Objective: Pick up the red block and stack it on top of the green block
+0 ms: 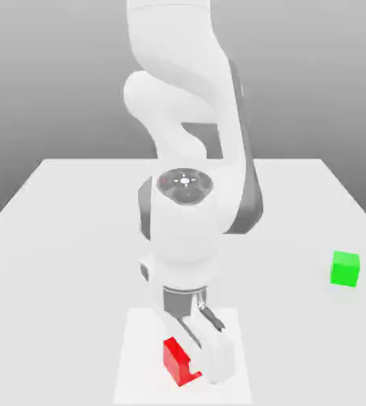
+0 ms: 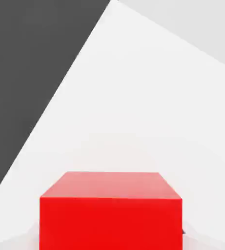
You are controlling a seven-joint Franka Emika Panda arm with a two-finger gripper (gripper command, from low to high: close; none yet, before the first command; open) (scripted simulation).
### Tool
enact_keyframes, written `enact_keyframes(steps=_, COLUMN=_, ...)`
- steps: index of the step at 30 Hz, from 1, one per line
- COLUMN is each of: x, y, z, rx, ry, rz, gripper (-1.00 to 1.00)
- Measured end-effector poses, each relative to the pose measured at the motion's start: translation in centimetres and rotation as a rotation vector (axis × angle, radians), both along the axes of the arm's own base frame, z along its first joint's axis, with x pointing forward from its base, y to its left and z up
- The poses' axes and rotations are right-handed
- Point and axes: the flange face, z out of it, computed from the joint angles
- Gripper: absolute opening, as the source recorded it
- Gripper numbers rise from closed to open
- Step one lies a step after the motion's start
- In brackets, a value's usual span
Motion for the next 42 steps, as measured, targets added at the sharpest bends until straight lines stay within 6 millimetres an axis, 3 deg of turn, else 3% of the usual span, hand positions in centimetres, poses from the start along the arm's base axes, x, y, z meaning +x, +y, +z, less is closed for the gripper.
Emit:
enact_keyframes(steps=5, x=0.0, y=0.0, z=5.1, rx=-0.001, ry=0.000, rz=0.000, gripper=-1.00)
enact_keyframes(steps=6, x=-0.1, y=1.0, z=5.9, rx=0.002, ry=0.000, rz=0.009, gripper=-1.00)
enact_keyframes(steps=8, x=-1.0, y=6.2, z=7.1, rx=0.013, ry=-0.005, rz=0.061, gripper=-1.00)
enact_keyframes(steps=9, x=-1.9, y=9.8, z=7.6, rx=0.018, ry=-0.006, rz=0.106, gripper=-1.00)
enact_keyframes(steps=11, x=-4.4, y=15.8, z=8.4, rx=0.025, ry=-0.006, rz=0.178, gripper=-1.00)
enact_keyframes(steps=14, x=-9.1, y=22.8, z=9.3, rx=0.030, ry=-0.004, rz=0.258, gripper=-1.00)
enact_keyframes(steps=17, x=-14.7, y=28.1, z=9.8, rx=0.026, ry=0.000, rz=0.325, gripper=-1.00)
enact_keyframes(steps=21, x=-22.4, y=32.6, z=10.0, rx=0.007, ry=0.002, rz=0.390, gripper=-1.00)
enact_keyframes(steps=25, x=-24.3, y=33.6, z=9.9, rx=0.009, ry=-0.010, rz=0.411, gripper=-1.00)
enact_keyframes(steps=42, x=-24.1, y=34.1, z=7.1, rx=0.015, ry=-0.035, rz=0.416, gripper=-1.00)
